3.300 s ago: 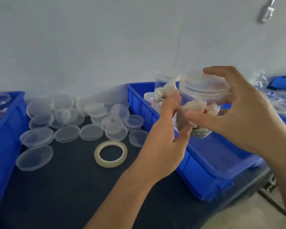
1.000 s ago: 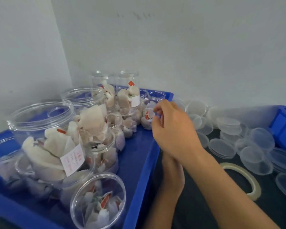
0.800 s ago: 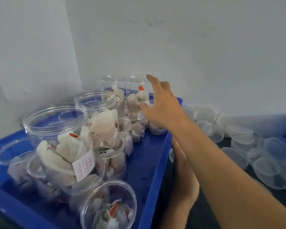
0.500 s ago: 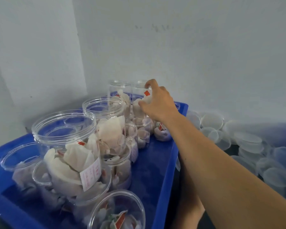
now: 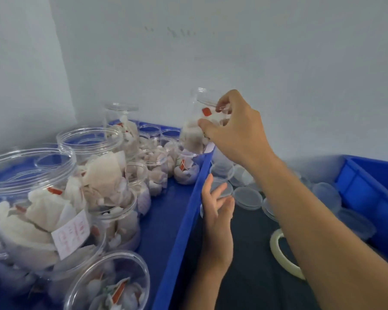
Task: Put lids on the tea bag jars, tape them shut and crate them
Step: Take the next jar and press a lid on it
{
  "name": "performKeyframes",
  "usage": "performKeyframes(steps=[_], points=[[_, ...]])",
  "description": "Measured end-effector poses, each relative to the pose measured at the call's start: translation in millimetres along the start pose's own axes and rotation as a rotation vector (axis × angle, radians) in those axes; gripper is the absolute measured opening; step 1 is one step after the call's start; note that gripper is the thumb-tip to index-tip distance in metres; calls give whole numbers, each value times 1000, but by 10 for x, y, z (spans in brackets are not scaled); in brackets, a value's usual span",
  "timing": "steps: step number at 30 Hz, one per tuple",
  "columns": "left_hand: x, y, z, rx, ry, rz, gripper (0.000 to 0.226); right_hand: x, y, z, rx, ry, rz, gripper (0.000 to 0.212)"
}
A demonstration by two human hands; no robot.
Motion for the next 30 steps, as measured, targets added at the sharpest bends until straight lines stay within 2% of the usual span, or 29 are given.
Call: performKeyframes(steps=[4, 8, 10, 14, 17, 19, 21, 25, 30], points=[[-45, -96, 28, -66, -10, 65, 72, 586, 183, -458, -101, 61, -65, 36], [-82, -165, -39, -206, -40, 253, 106, 908, 459, -1054, -229, 9, -146, 34], [-139, -207, -73, -273, -70, 328, 112, 947, 583, -1301, -251, -38, -164, 34], [-180, -280, -84, -277, -106, 368, 104, 859, 796, -1643, -247, -146, -141, 36], [-164, -293, -83, -268, -102, 357, 99, 828, 924, -1767, -257, -154, 3, 42], [-163, -265, -96, -290, -59, 361, 94, 843, 1023, -1820, -292, -125, 135, 52], [-168, -241, -106, -317, -34, 383, 93, 890, 1170, -1862, -334, -30, 148, 51], [-210, -279, -103, -376, -116, 462, 99, 1038, 1478, -1786, -346, 54, -289, 34], [-235, -359, -85, -368, -159, 509, 113, 1050, 1670, -1528, -375, -122, -595, 41]])
Point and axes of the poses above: each hand's wrist, its own z-axis towards the middle knuckle, its own x-axis out of the back of the hand, y = z × x, the point moved 3 cm from there along z, towards the middle knuckle, and after that the axes turned 13 degrees about z, right-handed, at the moved point
